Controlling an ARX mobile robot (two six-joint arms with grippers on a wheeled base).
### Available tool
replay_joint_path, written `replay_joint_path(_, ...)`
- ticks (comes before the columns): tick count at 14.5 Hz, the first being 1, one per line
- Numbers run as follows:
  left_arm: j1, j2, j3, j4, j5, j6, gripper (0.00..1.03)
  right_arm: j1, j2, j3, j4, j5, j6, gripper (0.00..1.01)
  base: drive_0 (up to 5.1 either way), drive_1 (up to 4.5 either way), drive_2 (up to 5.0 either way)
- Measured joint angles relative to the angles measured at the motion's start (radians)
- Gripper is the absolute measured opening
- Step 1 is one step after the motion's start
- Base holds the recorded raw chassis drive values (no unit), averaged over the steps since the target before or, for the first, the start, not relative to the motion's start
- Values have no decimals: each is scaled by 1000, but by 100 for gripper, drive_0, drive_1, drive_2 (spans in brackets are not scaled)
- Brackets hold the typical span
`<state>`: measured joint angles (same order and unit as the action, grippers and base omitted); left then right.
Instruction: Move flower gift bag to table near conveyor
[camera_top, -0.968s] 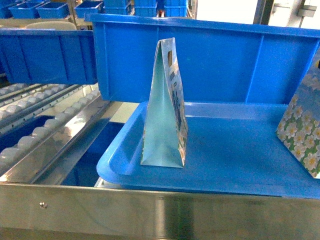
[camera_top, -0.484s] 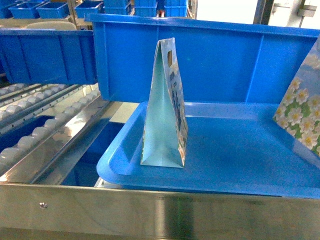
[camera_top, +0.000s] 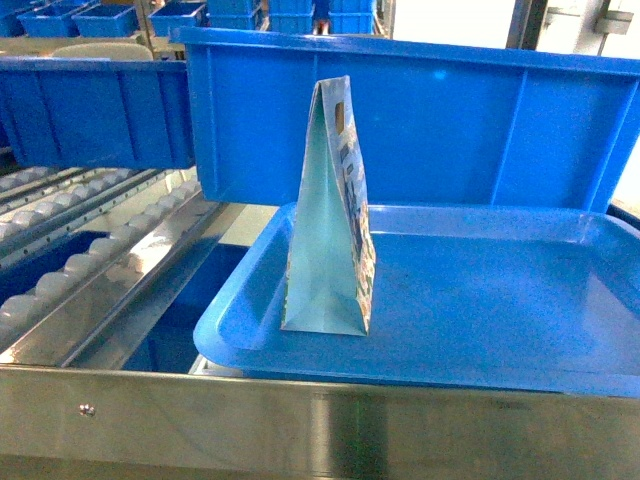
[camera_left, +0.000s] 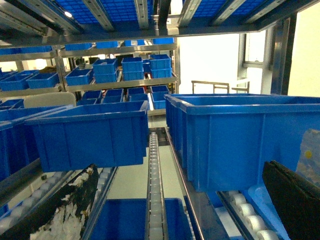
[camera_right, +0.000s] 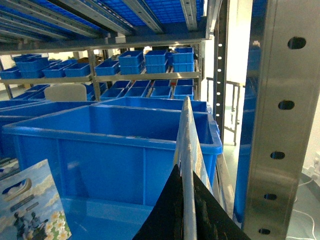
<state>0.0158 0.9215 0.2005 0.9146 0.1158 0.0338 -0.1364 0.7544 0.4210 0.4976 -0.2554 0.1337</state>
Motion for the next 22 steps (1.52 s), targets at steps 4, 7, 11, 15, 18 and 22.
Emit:
replay_joint_path(4,0,0,0,0,0,0,98,-182,-199,-56,-124,-187,27,2,0,0,0)
replay_joint_path(7,0,0,0,0,0,0,98,-185,-199,-75,-112,-185,35,2,0,0,0)
replay_joint_path(11,-77,48,42,2,-42,2,98,-185,-200,-75,-110,-187,40,2,0,0,0)
replay_joint_path(15,-274,124,179,-25,-105,20,98,-185,-200,-75,-110,-187,41,2,0,0,0)
replay_joint_path(18,-362,210,257,-60,-151,19,98,-185,-200,-75,-111,-187,42,2,0,0,0)
replay_joint_path(22,-465,332,388,-94,-187,9,98,-185,-200,-75,-109,-187,42,2,0,0,0)
